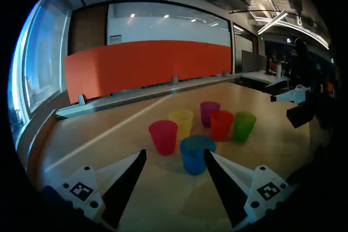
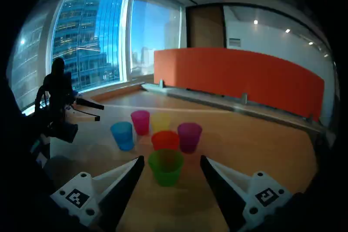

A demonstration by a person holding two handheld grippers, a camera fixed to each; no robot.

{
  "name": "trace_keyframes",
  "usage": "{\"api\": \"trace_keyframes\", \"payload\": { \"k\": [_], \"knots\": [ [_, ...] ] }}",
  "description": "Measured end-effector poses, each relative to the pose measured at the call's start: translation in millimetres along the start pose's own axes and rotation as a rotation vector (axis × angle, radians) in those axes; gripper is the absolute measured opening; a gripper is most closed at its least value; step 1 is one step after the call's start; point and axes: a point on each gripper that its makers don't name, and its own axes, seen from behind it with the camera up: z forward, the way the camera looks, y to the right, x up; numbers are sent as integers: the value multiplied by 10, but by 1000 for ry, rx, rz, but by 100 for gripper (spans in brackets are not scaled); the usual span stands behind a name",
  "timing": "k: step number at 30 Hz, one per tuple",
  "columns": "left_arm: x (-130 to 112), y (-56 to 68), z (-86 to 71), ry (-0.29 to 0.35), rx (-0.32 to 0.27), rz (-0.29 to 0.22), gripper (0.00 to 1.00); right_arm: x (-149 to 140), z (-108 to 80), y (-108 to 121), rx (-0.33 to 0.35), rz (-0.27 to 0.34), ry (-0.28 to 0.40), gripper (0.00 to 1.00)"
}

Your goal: Pour water

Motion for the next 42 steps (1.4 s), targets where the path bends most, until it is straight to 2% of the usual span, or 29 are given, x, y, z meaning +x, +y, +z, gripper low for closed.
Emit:
{"api": "trace_keyframes", "payload": {
  "k": [8,12,18,21,27,33,42],
  "knots": [
    [347,-64,-218,139,107,-11,98,403,-96,367,-198,-49,151,99],
    [428,-118,-310,190,160,-33,97,535,-192,570,-306,-70,217,99],
    [459,-301,-425,248,263,-59,98,553,-392,964,-514,-108,278,100],
    [500,-403,-478,274,311,-76,98,514,-473,1107,-595,-100,293,100],
    [570,-530,-525,330,374,-109,98,475,-561,1183,-666,-28,336,100],
    [655,-594,-565,381,426,-92,98,428,-598,1252,-704,22,339,100],
    [705,-688,-608,381,474,-63,98,388,-653,1234,-698,78,346,99]
  ]
}}
